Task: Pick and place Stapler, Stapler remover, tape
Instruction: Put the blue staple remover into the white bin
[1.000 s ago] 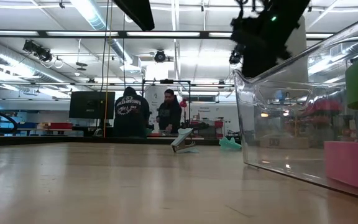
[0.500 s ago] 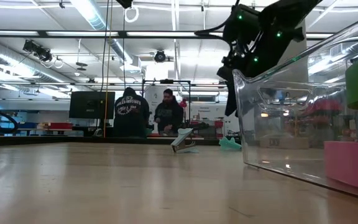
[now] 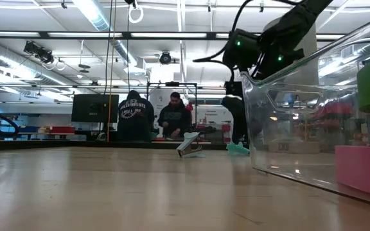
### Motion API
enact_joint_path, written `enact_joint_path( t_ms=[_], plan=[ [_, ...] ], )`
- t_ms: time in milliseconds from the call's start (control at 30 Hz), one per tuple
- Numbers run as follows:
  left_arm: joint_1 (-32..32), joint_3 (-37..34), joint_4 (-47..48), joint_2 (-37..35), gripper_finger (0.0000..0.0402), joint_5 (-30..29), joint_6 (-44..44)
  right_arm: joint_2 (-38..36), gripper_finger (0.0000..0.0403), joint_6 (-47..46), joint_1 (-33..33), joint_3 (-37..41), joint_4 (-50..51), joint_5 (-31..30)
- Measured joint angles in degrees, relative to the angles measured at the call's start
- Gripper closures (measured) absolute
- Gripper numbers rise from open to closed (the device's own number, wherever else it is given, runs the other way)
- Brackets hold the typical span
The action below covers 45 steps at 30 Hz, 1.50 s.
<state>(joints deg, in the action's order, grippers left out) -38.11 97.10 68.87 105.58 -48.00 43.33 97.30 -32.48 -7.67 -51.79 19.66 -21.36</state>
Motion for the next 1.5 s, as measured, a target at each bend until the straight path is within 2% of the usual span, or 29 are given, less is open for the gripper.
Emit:
enact_joint_path(
  t_ms=[300, 433, 533, 700, 733, 900, 1067, 1333, 1500],
  plan=[
    [0.0, 0.0, -0.3, 0.0, 0.0204, 0.2, 0.0, 4.0, 0.0171, 0.2, -1.9, -0.1, -2.3, 1.1],
    [0.0, 0.0, -0.4, 0.0, 0.0204, 0.1, 0.0, 4.7, 0.0190, 0.4, -2.4, -0.2, -3.1, 0.9],
    [0.0, 0.0, -0.4, 0.0, 0.0204, 0.1, -0.1, 4.7, 0.0238, 0.0, -2.5, -0.2, -3.8, 1.8],
    [0.0, 0.0, -0.8, 0.0, 0.0204, 0.4, 0.0, 4.6, 0.0372, 0.2, -2.4, -0.2, -3.7, 4.2],
    [0.0, 0.0, -0.8, 0.0, 0.0204, 0.4, 0.0, 4.6, 0.0386, 0.4, -2.4, -0.2, -3.7, 4.4],
    [0.0, 0.0, -0.8, 0.0, 0.0204, 0.4, 0.0, 4.6, 0.0398, 0.5, -2.1, -0.2, -3.7, 4.7],
    [0.0, 0.0, -0.8, 0.0, 0.0204, 0.4, 0.0, 1.5, 0.0401, 1.5, -1.0, 0.1, -0.9, 6.2],
    [0.0, 0.0, -1.2, 0.0, 0.0204, 0.5, 0.0, -4.8, 0.0402, 1.0, 0.4, 0.1, 2.3, 4.7],
    [0.0, 0.0, -1.2, 0.0, 0.0204, 0.5, 0.0, -5.5, 0.0390, -0.8, 0.3, 0.0, 2.7, 5.3]
  ],
)
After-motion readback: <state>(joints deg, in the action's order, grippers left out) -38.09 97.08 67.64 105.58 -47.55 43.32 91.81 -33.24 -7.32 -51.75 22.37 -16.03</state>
